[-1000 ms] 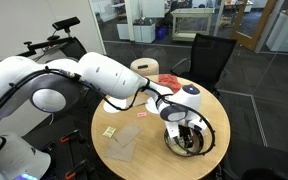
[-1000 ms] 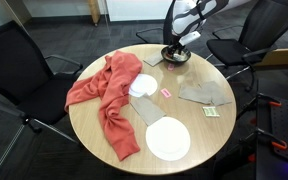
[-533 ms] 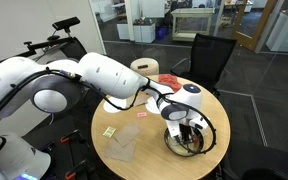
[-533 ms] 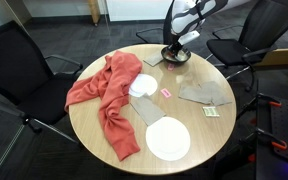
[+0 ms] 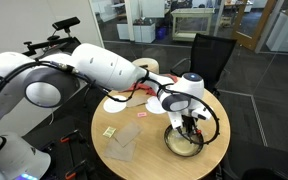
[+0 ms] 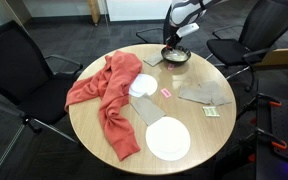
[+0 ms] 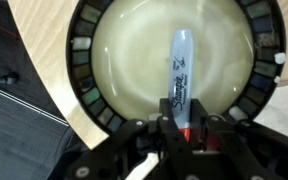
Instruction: Remove the marker from the ceramic bowl and place it on the table
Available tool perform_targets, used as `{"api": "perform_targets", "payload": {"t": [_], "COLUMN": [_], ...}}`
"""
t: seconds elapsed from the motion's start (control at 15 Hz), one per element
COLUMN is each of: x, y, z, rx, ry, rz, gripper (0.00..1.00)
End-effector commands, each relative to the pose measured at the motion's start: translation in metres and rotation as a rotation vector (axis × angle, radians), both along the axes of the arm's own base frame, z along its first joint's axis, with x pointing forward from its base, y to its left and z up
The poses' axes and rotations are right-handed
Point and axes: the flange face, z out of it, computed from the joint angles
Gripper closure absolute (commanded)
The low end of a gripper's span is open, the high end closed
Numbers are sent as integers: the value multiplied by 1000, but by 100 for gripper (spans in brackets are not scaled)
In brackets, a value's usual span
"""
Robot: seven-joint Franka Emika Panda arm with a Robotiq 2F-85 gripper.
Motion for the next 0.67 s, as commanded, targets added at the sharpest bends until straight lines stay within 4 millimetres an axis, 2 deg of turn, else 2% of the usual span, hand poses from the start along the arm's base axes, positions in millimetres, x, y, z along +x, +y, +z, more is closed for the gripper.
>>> {"api": "perform_targets", "payload": {"t": [0.0,0.27,0.4,0.6], "x": [-15,-38,-50,-71], "y": [9,29,47,80], "z": [53,90,98,98], "rx": [2,-22,-41,-75], "ry": [-35,-40,-31,-1], "rz": [-8,58,116,210], "gripper": [94,94,94,94]}}
